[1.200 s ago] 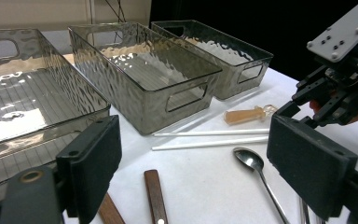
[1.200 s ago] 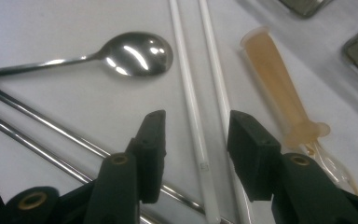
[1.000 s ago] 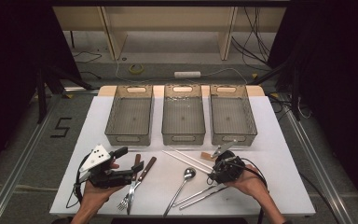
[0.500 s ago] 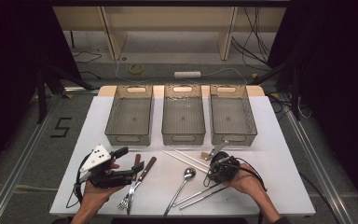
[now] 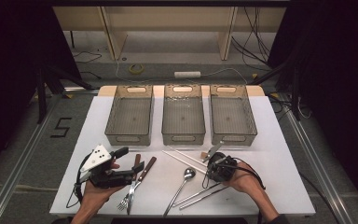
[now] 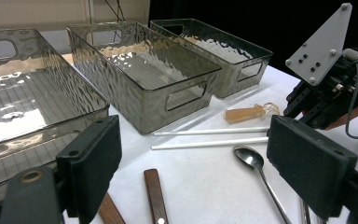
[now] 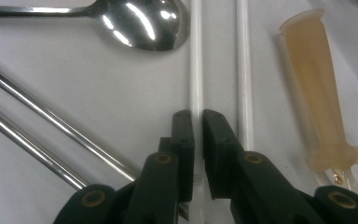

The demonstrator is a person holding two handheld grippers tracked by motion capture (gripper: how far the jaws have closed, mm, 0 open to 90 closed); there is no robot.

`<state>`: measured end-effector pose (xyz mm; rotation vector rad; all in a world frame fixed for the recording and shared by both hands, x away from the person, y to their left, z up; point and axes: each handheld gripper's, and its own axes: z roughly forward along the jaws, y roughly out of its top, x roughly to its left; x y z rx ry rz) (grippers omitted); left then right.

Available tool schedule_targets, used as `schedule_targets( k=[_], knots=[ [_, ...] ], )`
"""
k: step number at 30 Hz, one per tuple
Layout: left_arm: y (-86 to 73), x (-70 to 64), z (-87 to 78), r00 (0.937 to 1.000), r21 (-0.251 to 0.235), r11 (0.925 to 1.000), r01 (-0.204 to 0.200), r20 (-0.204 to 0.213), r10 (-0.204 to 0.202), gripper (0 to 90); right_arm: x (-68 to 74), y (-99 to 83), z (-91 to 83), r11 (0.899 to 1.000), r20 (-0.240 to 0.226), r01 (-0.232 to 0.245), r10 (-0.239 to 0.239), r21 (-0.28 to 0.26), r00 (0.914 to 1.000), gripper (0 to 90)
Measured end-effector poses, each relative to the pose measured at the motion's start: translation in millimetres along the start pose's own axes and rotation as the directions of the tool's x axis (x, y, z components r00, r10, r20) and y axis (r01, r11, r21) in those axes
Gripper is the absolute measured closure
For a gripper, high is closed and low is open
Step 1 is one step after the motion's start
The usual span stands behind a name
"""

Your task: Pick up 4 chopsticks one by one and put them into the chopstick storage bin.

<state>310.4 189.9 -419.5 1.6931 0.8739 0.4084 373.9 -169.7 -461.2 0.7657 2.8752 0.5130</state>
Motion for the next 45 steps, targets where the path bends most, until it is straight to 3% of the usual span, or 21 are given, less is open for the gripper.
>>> schedule_targets(
  k=[8,11,16,24,27,31,36,39,45],
  knots=[
    [0.2,-0.2,1.0,1.0,0.008,1.0,0.001,0.007,-0.001,17.4,1.3,1.5,-10.7,0.999,0.02,0.033,-0.032,-0.043,0.9993,84.4],
    [0.5,-0.3,2.3,0.9985,0.017,0.9995,0.027,0.047,-0.028,17.4,2.2,2.0,-16.5,0.997,0.023,0.035,-0.033,-0.066,0.9992,84.5],
    [1.6,-3.9,11.0,0.9971,0.075,0.9971,-0.005,0.076,-0.001,17.6,4.2,2.6,-23.1,0.995,0.017,0.055,-0.054,-0.084,0.9984,84.5],
    [7.0,-14.0,28.9,0.9901,0.154,0.9823,-0.107,0.107,0.091,18.7,15.7,9.6,-35.6,0.988,0.0,0.098,-0.099,-0.121,0.9951,84.4],
    [9.7,-17.7,38.5,0.9841,0.19,0.9696,-0.154,0.117,0.134,20.2,19.9,12.2,-38.3,0.986,-0.008,0.116,-0.117,-0.123,0.9931,84.4],
    [11.2,-22.0,51.1,0.9753,0.226,0.9561,-0.187,0.16,0.153,21.2,24.7,14.6,-40.3,0.982,-0.017,0.142,-0.146,-0.126,0.9892,84.5],
    [11.2,-27.4,62.6,0.9621,0.28,0.927,-0.249,0.182,0.204,23.8,32.8,19.0,-43.2,0.977,-0.022,0.168,-0.172,-0.129,0.9849,84.5],
    [11.0,-30.3,66.1,0.9482,0.297,0.909,-0.292,0.214,0.235,25.8,34.6,19.9,-43.9,0.976,-0.024,0.174,-0.178,-0.13,0.9837,84.5],
    [11.4,-31.1,71.8,0.9353,0.34,0.8774,-0.339,0.223,0.275,29.6,37.5,21.4,-45.6,0.972,-0.03,0.191,-0.197,-0.135,0.9799,84.5]
  ],
)
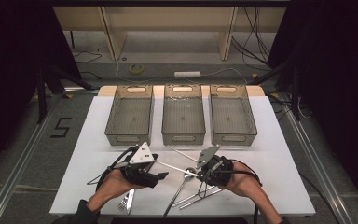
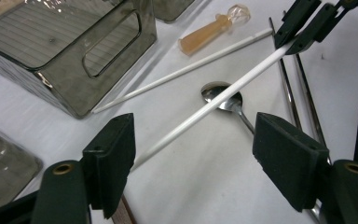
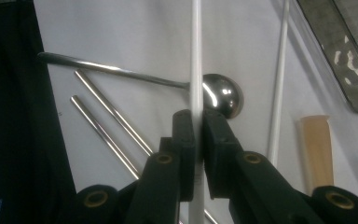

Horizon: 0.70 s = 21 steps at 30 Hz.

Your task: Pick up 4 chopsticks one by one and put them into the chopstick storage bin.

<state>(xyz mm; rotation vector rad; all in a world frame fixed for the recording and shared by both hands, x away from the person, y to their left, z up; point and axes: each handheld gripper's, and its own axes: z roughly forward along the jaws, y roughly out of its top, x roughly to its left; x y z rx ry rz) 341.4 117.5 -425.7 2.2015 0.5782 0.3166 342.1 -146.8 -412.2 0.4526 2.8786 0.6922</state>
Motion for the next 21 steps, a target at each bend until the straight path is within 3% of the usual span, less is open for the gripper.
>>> schedule_targets(
  k=[7,11,21],
  knots=[
    [4.5,-4.3,6.8,0.9959,0.065,0.9938,-0.09,0.021,0.088,35.4,5.8,4.6,-2.2,0.999,-0.006,0.034,-0.034,-0.004,0.9994,84.4],
    [5.7,-8.5,12.5,0.9887,0.121,0.9813,-0.15,0.015,0.149,40.1,9.4,6.6,-2.2,0.999,-0.018,0.049,-0.049,0.004,0.9986,84.4],
    [4.6,-10.0,15.3,0.9796,0.165,0.9658,-0.2,0.056,0.193,55.4,14.7,9.7,-4.1,0.995,-0.038,0.095,-0.095,-0.001,0.9948,84.5]
  ],
)
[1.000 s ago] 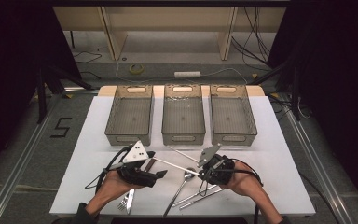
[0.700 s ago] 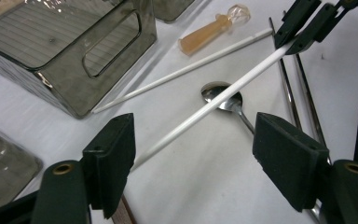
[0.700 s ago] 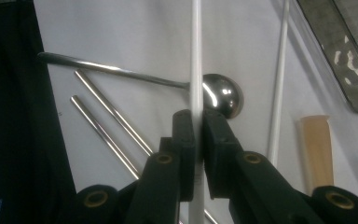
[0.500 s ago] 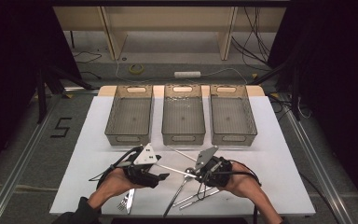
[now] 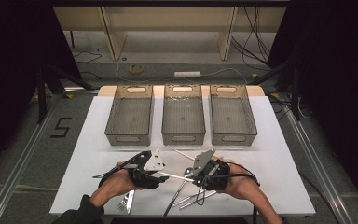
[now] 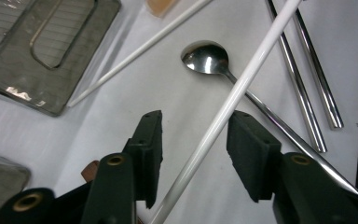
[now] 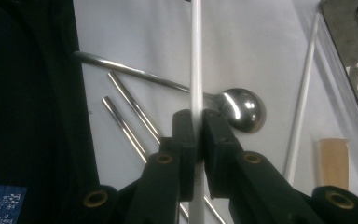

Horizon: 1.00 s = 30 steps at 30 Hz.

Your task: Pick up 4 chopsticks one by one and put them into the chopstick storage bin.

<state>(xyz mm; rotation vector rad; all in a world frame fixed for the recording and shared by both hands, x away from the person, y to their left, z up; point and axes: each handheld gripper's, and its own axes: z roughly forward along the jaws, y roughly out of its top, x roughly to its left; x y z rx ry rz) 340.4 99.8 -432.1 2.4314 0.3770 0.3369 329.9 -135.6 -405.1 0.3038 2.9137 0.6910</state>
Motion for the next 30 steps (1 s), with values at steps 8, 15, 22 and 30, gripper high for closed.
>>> schedule_targets(
  k=[8,15,22,30],
  knots=[
    [1.5,-2.9,-0.1,0.9987,0.022,0.9991,-0.036,0.038,0.035,68.5,0.4,0.7,0.3,1.0,-0.014,0.031,-0.031,-0.004,0.9994,84.4],
    [1.8,-4.7,-1.1,0.9939,0.052,0.995,-0.085,0.074,0.081,73.6,1.0,0.1,1.7,0.998,-0.021,0.067,-0.067,-0.004,0.9975,84.3],
    [5.6,-15.4,-4.7,0.9741,0.046,0.9798,-0.195,0.126,0.188,82.9,-6.9,-6.4,2.7,0.998,-0.003,0.056,-0.056,-0.031,0.9984,77.7],
    [4.6,-10.8,-3.8,0.9861,0.069,0.9884,-0.135,0.106,0.128,84.5,-25.3,-16.1,-15.4,0.981,0.051,-0.079,0.089,-0.179,0.9947,52.2]
  ],
)
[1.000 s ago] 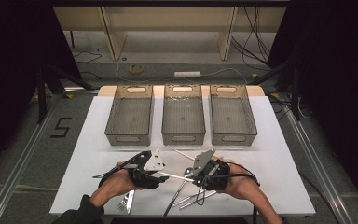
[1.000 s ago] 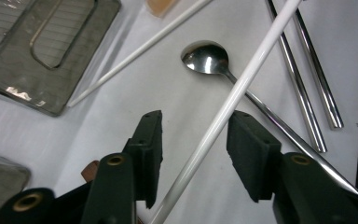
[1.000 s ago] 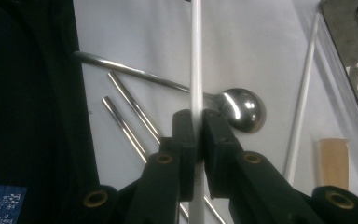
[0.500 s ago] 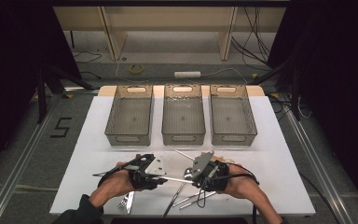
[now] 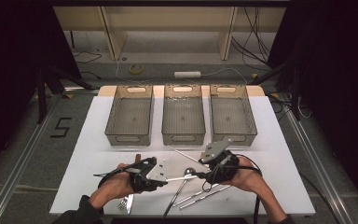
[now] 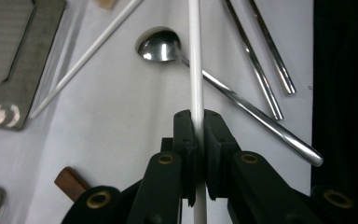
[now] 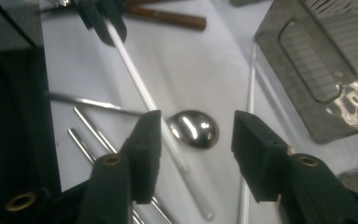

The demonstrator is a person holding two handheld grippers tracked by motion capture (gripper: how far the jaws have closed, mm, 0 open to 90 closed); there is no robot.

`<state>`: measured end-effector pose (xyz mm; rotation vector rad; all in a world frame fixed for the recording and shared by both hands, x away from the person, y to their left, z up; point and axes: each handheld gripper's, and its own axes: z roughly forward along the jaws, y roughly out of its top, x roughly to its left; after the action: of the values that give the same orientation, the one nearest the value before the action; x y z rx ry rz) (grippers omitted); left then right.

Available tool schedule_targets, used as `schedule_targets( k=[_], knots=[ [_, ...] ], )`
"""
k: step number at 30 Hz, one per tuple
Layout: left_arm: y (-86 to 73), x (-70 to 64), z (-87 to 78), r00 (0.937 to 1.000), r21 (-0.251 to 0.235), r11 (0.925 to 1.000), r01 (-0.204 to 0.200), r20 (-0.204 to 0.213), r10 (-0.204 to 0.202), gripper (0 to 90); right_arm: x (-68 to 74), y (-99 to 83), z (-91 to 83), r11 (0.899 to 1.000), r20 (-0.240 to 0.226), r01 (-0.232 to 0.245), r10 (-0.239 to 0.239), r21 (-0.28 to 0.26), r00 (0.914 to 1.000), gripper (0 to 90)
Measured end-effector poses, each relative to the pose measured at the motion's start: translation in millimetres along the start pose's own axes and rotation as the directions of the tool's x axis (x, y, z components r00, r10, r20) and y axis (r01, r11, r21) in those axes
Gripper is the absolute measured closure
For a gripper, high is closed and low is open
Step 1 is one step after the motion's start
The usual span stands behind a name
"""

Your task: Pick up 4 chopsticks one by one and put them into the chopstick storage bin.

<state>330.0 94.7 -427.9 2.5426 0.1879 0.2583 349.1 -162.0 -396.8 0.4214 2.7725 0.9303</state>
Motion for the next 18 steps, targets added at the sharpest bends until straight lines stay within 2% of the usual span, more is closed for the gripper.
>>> schedule_targets(
  k=[2,3,5,6,7,9,10,11,13,14,15,18],
  knots=[
    [-1.5,2.2,-0.5,0.9993,-0.002,0.9994,0.034,-0.018,-0.034,84.4,-2.4,-0.8,-3.4,0.999,0.009,-0.024,0.024,-0.033,0.9997,46.9],
    [-2.1,3.7,-1.6,0.9985,-0.005,0.9987,0.05,-0.023,-0.05,84.4,-3.5,-1.3,-4.5,0.997,0.035,-0.056,0.058,-0.054,0.9977,40.7],
    [-3.4,7.3,-4.9,0.9959,-0.027,0.9964,0.08,-0.04,-0.081,84.4,-4.0,-1.8,-4.6,0.995,0.051,-0.07,0.073,-0.068,0.996,38.8],
    [-3.9,9.0,-6.8,0.9939,-0.034,0.9947,0.097,-0.048,-0.099,84.4,-5.2,-3.9,-4.9,0.991,0.072,-0.097,0.104,-0.095,0.992,36.1],
    [-4.3,10.2,-8.1,0.9922,-0.038,0.9934,0.109,-0.057,-0.111,84.4,-5.2,-3.9,-4.9,0.991,0.072,-0.097,0.104,-0.095,0.992,36.1],
    [-6.4,14.0,-12.1,0.9866,-0.055,0.9881,0.143,-0.07,-0.147,84.4,-6.8,-7.7,-6.0,0.981,0.082,-0.131,0.144,-0.144,0.9861,35.4],
    [-7.6,15.7,-13.8,0.9833,-0.064,0.9847,0.162,-0.074,-0.167,84.5,-8.8,-12.7,-7.3,0.969,0.096,-0.162,0.182,-0.186,0.9786,34.8],
    [-8.6,17.7,-15.8,0.9799,-0.07,0.9816,0.178,-0.079,-0.183,84.5,-8.8,-12.7,-7.3,0.969,0.096,-0.162,0.182,-0.186,0.9786,34.8],
    [-10.7,21.3,-19.3,0.9706,-0.091,0.9722,0.216,-0.089,-0.224,84.4,-10.5,-18.3,-8.1,0.957,0.107,-0.193,0.22,-0.217,0.9696,34.3],
    [-11.7,23.3,-21.2,0.9643,-0.099,0.9664,0.237,-0.097,-0.247,84.4,-11.4,-24.1,-8.2,0.946,0.116,-0.217,0.249,-0.24,0.9614,33.6],
    [-12.7,25.1,-23.0,0.9581,-0.107,0.9604,0.257,-0.101,-0.268,84.4,-11.4,-24.1,-8.2,0.946,0.116,-0.217,0.249,-0.24,0.9614,33.6],
    [-15.6,30.2,-28.9,0.9422,-0.132,0.9435,0.304,-0.104,-0.318,84.4,-11.1,-31.9,-6.8,0.931,0.124,-0.25,0.291,-0.267,0.9487,30.8]
  ],
)
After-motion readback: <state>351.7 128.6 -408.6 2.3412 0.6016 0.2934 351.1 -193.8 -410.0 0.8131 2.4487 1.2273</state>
